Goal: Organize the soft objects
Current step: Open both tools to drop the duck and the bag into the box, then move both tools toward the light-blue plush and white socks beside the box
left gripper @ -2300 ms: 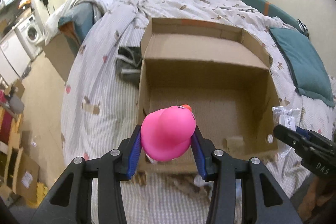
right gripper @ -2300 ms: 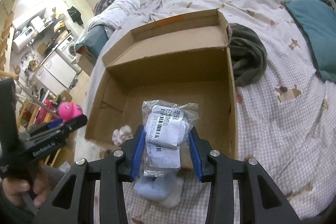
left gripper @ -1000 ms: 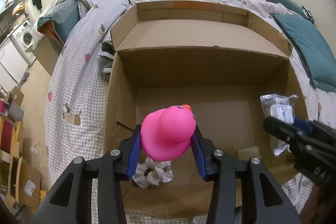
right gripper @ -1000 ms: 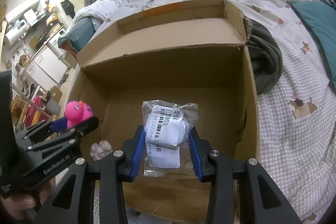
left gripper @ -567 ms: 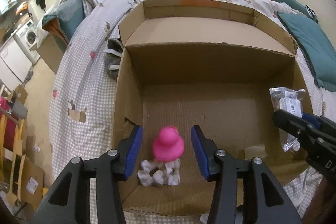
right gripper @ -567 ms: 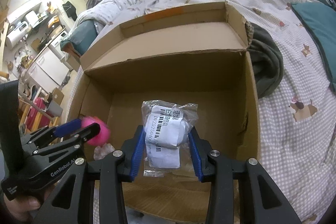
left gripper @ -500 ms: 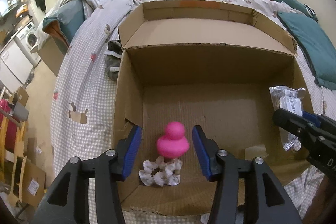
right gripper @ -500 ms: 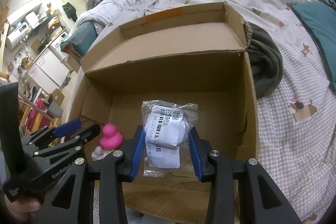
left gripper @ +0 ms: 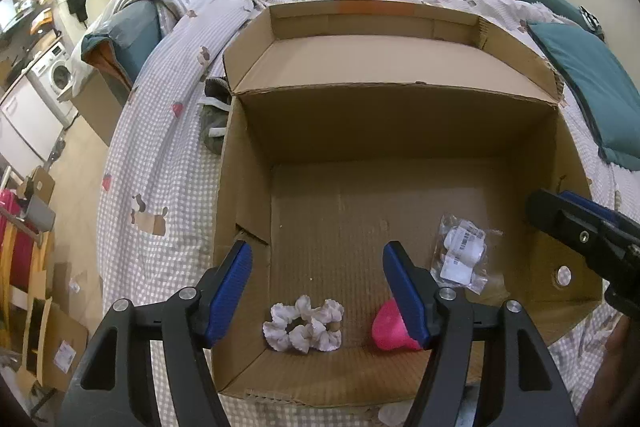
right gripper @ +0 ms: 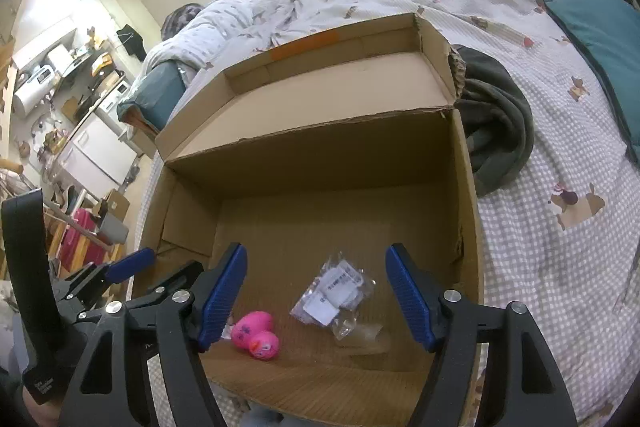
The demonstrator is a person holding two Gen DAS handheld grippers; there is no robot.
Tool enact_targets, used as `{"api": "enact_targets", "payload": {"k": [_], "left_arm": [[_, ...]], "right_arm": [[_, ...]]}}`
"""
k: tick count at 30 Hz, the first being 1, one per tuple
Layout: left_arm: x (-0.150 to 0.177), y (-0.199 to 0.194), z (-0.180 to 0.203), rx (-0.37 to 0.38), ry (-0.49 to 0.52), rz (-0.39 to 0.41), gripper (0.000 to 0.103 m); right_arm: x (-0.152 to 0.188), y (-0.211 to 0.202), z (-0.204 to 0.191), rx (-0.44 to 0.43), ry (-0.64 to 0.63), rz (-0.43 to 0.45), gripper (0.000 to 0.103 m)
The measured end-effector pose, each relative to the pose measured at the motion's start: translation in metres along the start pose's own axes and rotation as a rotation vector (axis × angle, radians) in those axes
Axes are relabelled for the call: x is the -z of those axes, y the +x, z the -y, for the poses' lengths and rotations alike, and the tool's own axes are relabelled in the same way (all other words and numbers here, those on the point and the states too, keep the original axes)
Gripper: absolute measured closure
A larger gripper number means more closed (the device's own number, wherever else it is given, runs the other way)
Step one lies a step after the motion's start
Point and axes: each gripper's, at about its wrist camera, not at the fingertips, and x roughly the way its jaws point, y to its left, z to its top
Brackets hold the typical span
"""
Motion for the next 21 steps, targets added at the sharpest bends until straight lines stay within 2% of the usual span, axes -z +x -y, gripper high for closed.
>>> {"api": "enact_targets", "payload": {"k": [3,7,21], "left_arm": [[0.0,0.0,-0.001,-0.001,-0.007,0.0,0.038],[-0.001,-0.003,-0.003,-0.041,-0.008,0.02,0.038],[0.001,-0.02,-0.007,-0.012,-0.017,0.057,0.038]], "right_arm": [[0.0,0.001,-0.002,-0.001,-0.003,-0.003,0.027],[-0.001,0.0,-0.003,0.0,-0.011,-0.002,0.027],[0.001,-0.008,0.001,0.004,0.008,0.01,0.027]]}}
